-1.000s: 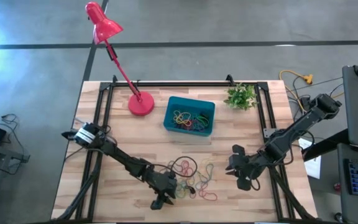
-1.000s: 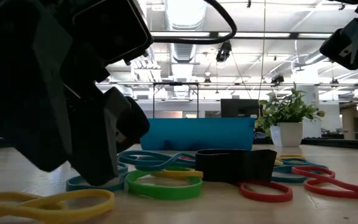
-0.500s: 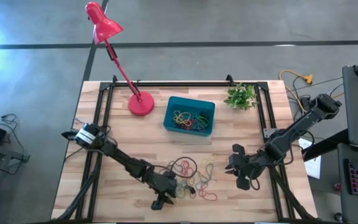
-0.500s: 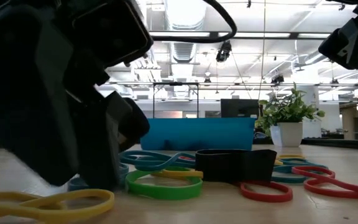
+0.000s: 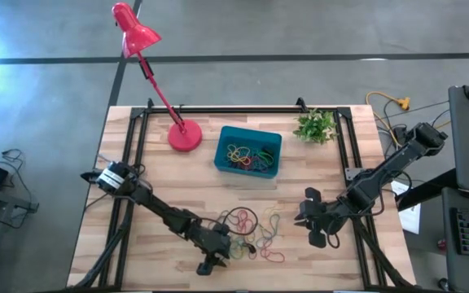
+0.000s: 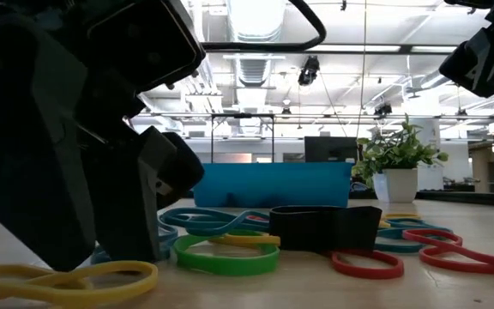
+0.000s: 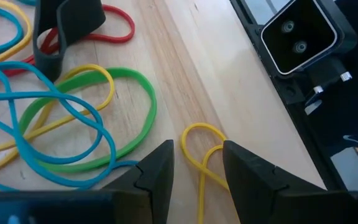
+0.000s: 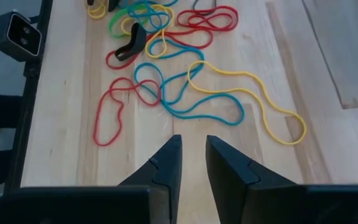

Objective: Pick and place rubber bands into bin
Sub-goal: Put the yellow rubber band into the blue bin

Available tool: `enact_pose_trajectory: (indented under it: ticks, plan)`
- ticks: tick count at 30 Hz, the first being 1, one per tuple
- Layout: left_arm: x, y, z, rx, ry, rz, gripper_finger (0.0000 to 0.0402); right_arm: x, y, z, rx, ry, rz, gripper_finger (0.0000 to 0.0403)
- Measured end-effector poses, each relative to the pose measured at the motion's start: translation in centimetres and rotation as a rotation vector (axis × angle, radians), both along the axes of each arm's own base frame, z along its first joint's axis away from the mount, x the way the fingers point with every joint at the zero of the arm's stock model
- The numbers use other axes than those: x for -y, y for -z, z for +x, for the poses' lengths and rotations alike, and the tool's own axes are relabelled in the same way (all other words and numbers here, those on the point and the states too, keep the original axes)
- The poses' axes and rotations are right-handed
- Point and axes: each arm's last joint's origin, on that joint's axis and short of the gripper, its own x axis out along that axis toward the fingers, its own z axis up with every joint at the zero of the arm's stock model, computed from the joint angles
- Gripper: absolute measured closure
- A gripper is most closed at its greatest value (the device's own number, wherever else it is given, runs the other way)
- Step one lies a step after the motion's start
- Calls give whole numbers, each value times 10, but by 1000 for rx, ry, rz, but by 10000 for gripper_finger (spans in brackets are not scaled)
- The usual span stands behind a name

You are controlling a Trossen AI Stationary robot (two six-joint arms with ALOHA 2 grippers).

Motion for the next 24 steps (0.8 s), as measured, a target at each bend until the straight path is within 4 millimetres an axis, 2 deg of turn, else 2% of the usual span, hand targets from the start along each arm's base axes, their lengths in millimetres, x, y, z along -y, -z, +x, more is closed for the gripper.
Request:
enact_pose_trajectory:
  ticks: [8, 17, 20, 24]
  plan:
    - [4, 0, -2, 20, 31, 23, 277, 1, 2, -1, -8, 17, 9, 344]
    - [15, 7, 5, 30, 29, 37, 278, 0, 2, 0, -2, 28, 20, 344]
    - [16, 8, 8, 38, -1, 54, 294, 0, 2, 0, -1, 31, 23, 344]
    - [16, 6, 10, -6, -20, 103, 348, 0, 2, 0, 0, 31, 23, 344]
